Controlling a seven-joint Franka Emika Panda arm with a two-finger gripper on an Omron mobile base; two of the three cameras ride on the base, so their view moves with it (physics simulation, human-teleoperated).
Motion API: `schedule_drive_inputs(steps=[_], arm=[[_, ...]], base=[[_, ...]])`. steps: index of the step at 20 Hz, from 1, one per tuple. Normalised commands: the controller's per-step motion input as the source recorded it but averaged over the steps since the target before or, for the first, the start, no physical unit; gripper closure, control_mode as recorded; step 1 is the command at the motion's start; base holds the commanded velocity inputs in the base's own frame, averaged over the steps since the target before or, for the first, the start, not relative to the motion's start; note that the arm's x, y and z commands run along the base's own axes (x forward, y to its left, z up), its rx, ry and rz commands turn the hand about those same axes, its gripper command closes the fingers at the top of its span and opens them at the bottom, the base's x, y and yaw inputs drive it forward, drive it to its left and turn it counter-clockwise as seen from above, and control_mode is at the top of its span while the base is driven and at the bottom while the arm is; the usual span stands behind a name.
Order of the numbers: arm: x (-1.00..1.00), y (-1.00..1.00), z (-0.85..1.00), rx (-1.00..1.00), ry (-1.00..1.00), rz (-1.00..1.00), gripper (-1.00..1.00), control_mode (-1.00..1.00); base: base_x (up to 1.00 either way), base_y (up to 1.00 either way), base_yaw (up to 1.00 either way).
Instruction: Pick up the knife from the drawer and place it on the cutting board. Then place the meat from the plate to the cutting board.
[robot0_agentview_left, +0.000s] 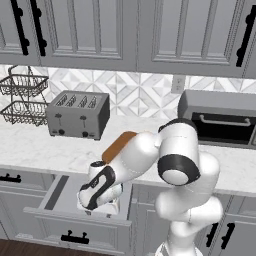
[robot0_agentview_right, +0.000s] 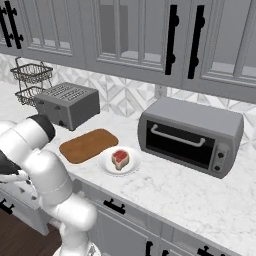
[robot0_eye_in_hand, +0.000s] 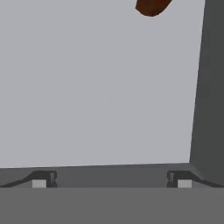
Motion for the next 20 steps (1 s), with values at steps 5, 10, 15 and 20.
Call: schedule_drive_inputs(steps=[5, 10, 15, 20], arm=[[-0.62, 0.38, -0.04, 0.00, 0.02, 0.03, -1.00, -1.00], [-0.76, 0.67, 0.00, 0.00, 0.06, 0.00, -1.00, -1.00], [-0.97, 0.63, 0.02, 0.00, 0.09, 0.00, -1.00, -1.00], [-0.74, 0.58, 0.77, 0.00, 0.01, 0.00, -1.00, -1.00]], base=[[0.00, 0.00, 0.00], [0.00, 0.00, 0.00], [0.00, 0.00, 0.00], [0.00, 0.00, 0.00]])
